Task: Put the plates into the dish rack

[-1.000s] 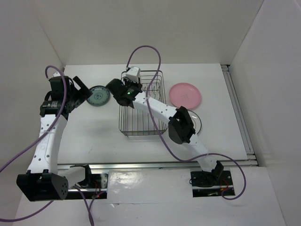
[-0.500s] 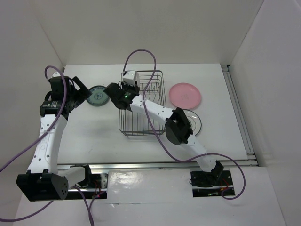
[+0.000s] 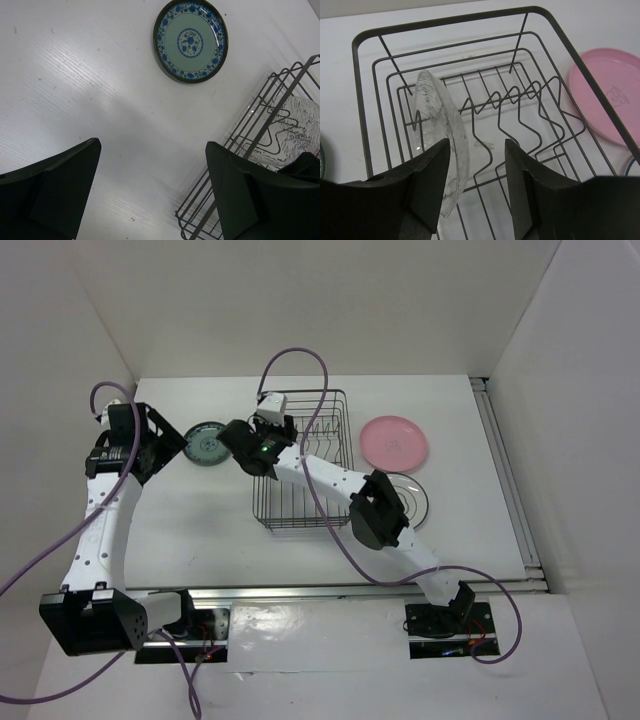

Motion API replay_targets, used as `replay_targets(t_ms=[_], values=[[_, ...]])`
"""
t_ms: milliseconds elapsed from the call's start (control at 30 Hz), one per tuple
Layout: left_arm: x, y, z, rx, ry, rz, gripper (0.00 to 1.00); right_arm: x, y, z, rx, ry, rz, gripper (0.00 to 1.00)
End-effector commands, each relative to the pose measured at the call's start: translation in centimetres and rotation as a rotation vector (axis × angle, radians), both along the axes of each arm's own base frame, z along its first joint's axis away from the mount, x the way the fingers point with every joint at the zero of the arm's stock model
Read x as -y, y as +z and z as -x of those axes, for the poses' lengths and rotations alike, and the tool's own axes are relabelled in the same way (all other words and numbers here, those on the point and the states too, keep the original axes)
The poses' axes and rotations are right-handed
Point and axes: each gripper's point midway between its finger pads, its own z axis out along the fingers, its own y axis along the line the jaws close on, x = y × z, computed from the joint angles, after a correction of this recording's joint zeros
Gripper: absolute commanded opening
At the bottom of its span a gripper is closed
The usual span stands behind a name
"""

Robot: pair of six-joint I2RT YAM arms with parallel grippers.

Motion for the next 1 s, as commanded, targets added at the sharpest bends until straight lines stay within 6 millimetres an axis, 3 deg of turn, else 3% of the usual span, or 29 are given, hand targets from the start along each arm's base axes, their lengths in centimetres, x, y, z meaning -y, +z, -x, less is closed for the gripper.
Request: replay_targets(t_ms=[0, 133, 267, 333, 600, 733, 800, 833, 867, 900, 933, 967], values=[[-0.7, 1.9, -0.2, 0.051, 0.037, -0.019, 1.0, -0.6, 1.4, 0.1, 0.043, -0.003, -0.059, 0.55], [-1.0, 1.8, 0.1, 0.041, 0.058, -0.025, 1.0, -0.6, 1.7, 0.2, 0.046, 0.003, -0.075, 0.6], [-1.0, 1.8, 0.0, 0.044, 0.064, -0.018, 1.0, -0.9, 3.7, 0.4, 0.06, 0.031, -0.135, 0.69], [-1.3, 1.8, 0.1, 0.044, 0.073, -0.019, 1.0, -1.3, 5.6, 0.8, 0.079, 0.059, -0.159, 0.75], [-1.4, 1.5, 0.0, 0.035, 0.075, -0.01, 1.0, -1.6, 12.4, 1.7, 0.144, 0.139, -0.25, 0.81], [-1.1, 1.0, -0.7, 0.032, 0.039, -0.01, 1.0, -0.6, 16.6, 3.1, 0.155, 0.226, -0.282, 0.86], [-0.3, -0.2, -1.6, 0.004, -0.009, 0.022, 1.0, -1.6, 18.7, 4.0, 0.158, 0.349, -0.317, 0.88], [-0.4, -0.8, -1.8, -0.014, -0.019, 0.031, 1.0, -0.8, 21.7, 4.8, 0.171, 0.461, -0.283, 0.88], [0.2, -1.3, -2.3, -0.021, -0.045, 0.058, 1.0, -3.0, 20.7, 6.1, 0.1, 0.67, -0.295, 0.88], [-0.1, -2.3, -2.8, -0.05, -0.042, 0.077, 1.0, -1.8, 21.5, 5.7, 0.098, 0.706, -0.316, 0.9], [-0.7, -2.9, -3.1, -0.058, -0.031, 0.095, 1.0, 0.1, 22.7, 6.9, 0.098, 0.752, -0.338, 0.9], [-0.4, -3.3, -3.5, -0.056, -0.05, 0.135, 1.0, 0.0, 23.5, 8.1, 0.096, 0.874, -0.366, 0.9]])
